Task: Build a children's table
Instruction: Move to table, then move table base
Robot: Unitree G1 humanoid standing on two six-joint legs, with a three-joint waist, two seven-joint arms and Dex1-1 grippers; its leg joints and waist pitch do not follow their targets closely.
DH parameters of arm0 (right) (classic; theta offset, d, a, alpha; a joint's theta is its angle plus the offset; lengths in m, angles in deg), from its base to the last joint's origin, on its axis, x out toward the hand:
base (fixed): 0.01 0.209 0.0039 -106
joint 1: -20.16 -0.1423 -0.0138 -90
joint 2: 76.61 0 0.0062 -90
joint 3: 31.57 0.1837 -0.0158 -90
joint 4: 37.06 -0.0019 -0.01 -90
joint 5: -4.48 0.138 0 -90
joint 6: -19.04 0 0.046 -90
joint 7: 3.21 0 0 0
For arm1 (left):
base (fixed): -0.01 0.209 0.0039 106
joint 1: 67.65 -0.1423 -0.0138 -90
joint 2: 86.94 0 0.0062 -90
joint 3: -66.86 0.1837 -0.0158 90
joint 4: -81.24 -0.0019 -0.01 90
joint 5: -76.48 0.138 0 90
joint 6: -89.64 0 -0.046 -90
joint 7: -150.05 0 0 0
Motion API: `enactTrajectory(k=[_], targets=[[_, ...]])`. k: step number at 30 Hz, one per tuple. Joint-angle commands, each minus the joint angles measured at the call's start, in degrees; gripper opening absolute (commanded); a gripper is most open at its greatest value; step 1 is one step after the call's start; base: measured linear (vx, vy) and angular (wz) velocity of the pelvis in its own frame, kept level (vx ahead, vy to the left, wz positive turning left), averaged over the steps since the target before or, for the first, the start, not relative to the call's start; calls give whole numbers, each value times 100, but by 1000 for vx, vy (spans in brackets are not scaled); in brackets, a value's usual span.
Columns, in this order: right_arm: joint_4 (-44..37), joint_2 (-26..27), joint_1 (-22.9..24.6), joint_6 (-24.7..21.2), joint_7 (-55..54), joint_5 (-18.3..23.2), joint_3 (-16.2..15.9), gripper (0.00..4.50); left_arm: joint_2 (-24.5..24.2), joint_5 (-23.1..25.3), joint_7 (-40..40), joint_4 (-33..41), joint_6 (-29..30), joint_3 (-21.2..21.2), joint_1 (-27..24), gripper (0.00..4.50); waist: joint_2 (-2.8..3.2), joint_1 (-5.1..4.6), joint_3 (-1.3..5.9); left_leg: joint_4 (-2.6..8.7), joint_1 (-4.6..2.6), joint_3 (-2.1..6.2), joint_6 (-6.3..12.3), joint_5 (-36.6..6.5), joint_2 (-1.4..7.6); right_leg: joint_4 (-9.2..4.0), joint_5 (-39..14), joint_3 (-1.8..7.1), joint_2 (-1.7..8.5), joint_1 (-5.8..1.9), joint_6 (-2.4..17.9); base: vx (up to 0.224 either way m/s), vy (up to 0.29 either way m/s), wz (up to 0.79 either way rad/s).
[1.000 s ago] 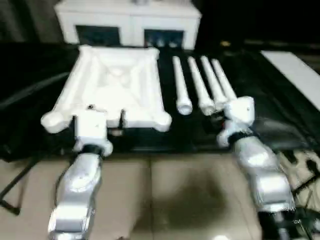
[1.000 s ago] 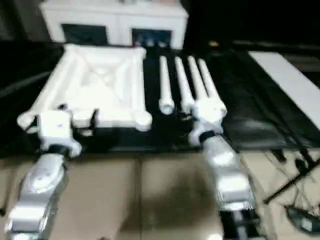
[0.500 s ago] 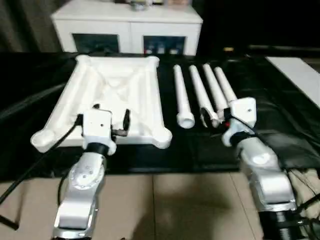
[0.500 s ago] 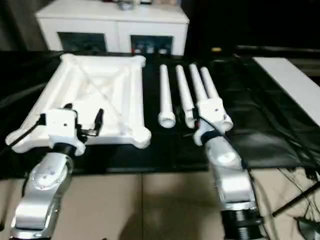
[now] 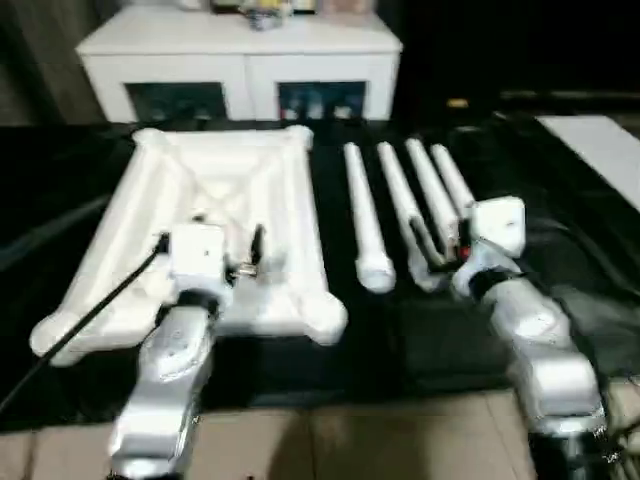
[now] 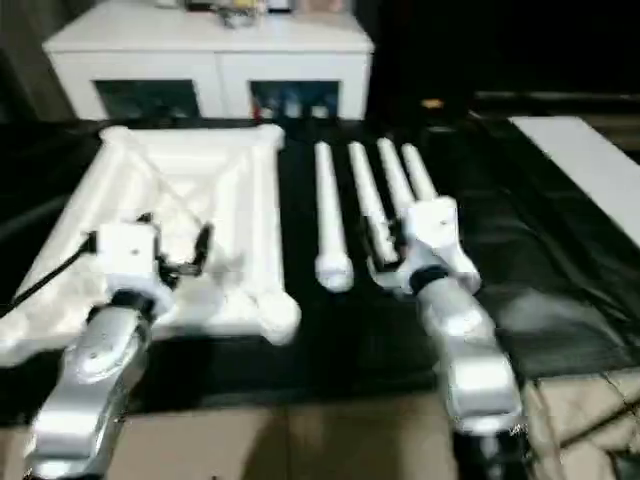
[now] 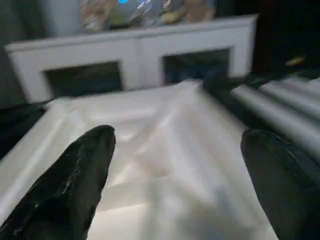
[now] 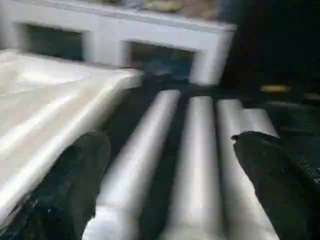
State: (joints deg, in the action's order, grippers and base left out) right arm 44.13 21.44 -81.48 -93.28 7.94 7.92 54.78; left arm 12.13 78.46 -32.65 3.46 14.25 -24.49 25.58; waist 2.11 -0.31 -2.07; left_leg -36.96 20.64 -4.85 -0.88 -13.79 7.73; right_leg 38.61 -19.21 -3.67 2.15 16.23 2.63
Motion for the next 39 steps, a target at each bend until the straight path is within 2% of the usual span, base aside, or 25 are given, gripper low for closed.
enactTrajectory(k=[1,2,3,4,5,6,7,8,9,10,11,12,14,15,16,17,18,19,21,25,26,30,31,32,39], targets=[[-55,-74,25,-63,127,155,69,444,5,-73,-101,117,-17,-61,-13,448,21,-214,349,761,-883,840,1882,-1527,1005,291,-242,58,171,706,-251,182,17,8],[-26,-63,13,-44,149,171,62,444,-7,-86,-111,127,-26,-89,-18,448,36,-192,303,774,-805,808,2120,-1325,977,367,-145,64,217,750,-417,182,17,8],[132,-42,-73,12,248,227,52,444,-18,-198,-162,186,-7,-199,-35,448,-6,-189,286,763,-778,625,2375,-952,842,365,198,57,238,867,-574,149,-1,0],[196,-46,-114,15,298,257,59,444,-5,-268,-192,225,37,-235,-44,448,-171,-203,266,744,-655,464,2393,-509,700,153,676,139,331,859,-484,129,-48,-1],[249,-47,-156,-7,359,288,69,444,5,-376,-236,291,106,-274,-71,448,-444,-103,262,498,-390,57,1982,-495,288,-471,1353,373,547,651,-217,129,-48,-1],[333,-55,-268,0,562,451,113,444,-62,-516,-438,363,102,-223,-66,448,-613,199,340,-129,166,-128,1407,-489,-207,-788,1119,1040,1157,-46,190,102,-96,7],[333,-55,-268,0,562,451,113,444,-62,-516,-438,363,102,-223,-66,448,-596,261,340,-193,259,21,1079,-150,-58,-793,1532,1144,1388,-131,519,92,-85,1],[444,-161,-379,40,836,503,49,444,-184,-644,-712,407,55,-151,-88,448,-592,275,356,-130,332,103,700,406,44,-570,2518,1021,1337,-183,644,92,-85,1],[511,-247,-450,45,1089,579,-3,444,-314,-708,-929,444,-26,-83,-139,448,-620,315,362,209,292,50,201,1418,57,-286,4448,637,835,-79,659,87,-71,-10],[520,-360,-463,46,1318,623,-69,444,-453,-842,-1211,474,-28,-27,-156,448,-419,292,356,340,182,27,122,1935,98,-193,5157,410,511,81,526,0,0,0],[481,-431,-430,36,1416,637,-114,444,-516,-917,-1362,506,-4,-13,-179,448,-352,303,368,333,57,7,91,1702,213,-243,4625,375,431,173,565,0,0,0],[452,-509,-421,13,1508,649,-142,444,-613,-998,-1568,515,39,24,-145,448,-269,304,358,355,10,38,22,1547,282,-257,4134,355,426,208,673,0,0,0],[381,-654,-437,-29,1756,776,-121,444,-862,-1258,-2140,511,182,126,-2,448,-240,333,298,476,-92,28,-165,556,421,-422,2342,327,463,269,1026,0,0,0],[426,-706,-493,-14,1930,873,-97,444,-1018,-1382,-2489,447,252,187,114,448,-256,339,280,510,-95,14,-186,252,438,-445,2002,338,481,265,1089,-22,53,4],[438,-749,-484,24,2123,998,-68,444,-1143,-1523,-2792,436,371,250,157,448,-102,398,235,547,-100,-16,-275,-381,436,-469,1409,356,510,294,1159,-58,50,7],[495,-818,-501,73,2263,1010,-88,444,-1295,-1589,-3072,393,457,323,212,448,-187,387,188,610,-109,-58,-291,-979,454,-531,802,381,526,307,1161,-58,50,7],[495,-818,-501,73,2263,1010,-88,444,-1295,-1589,-3072,393,457,323,212,448,-191,388,176,634,-87,-69,-292,-1139,457,-538,576,390,548,289,1160,-66,35,5],[546,-1002,-531,164,2490,941,-179,444,-1539,-1765,-3536,400,702,439,287,448,-90,403,132,663,-90,-101,-365,-1524,472,-580,21,409,588,324,1114,-64,26,-1],[513,-1224,-536,149,2828,983,-229,444,-1946,-1988,-4158,471,1067,652,367,448,-102,383,91,697,-109,-116,-437,-2042,440,-685,-971,450,602,346,864,-59,22,-1],[294,-1747,-420,26,3588,1167,-354,444,-2643,-2100,-5183,374,1337,1082,579,448,-101,380,120,673,-86,-133,-271,-1569,451,-686,-784,481,619,331,869,0,0,0],[153,-1929,-350,-69,3833,1267,-393,444,-2795,-2091,-5444,327,1349,1194,662,448,-36,369,123,665,-61,-147,-222,-1380,446,-665,-565,480,611,319,932,0,0,0],[-186,-2372,-142,-170,4352,1410,-501,444,-3093,-1947,-5955,184,1273,1494,799,448,-110,363,174,609,-27,-200,-11,-709,466,-616,209,465,613,267,1127,0,0,0],[-186,-2372,-142,-170,4352,1410,-501,450,-3093,-1947,-5955,184,1273,1494,799,419,-85,384,193,587,-41,-214,55,-558,467,-600,346,463,608,273,1168,0,0,0],[-337,-2638,-19,-127,4635,1400,-572,450,-3374,-1640,-6225,-70,1095,1810,876,411,-122,369,190,589,-22,-227,110,-467,466,-615,421,455,599,256,1199,0,0,0],[-481,-2790,-1,-145,4796,1393,-688,450,-3582,-1031,-6126,-503,829,2134,923,355,-127,327,190,589,-54,-246,162,-466,508,-612,324,444,609,284,1292,0,0,0]])
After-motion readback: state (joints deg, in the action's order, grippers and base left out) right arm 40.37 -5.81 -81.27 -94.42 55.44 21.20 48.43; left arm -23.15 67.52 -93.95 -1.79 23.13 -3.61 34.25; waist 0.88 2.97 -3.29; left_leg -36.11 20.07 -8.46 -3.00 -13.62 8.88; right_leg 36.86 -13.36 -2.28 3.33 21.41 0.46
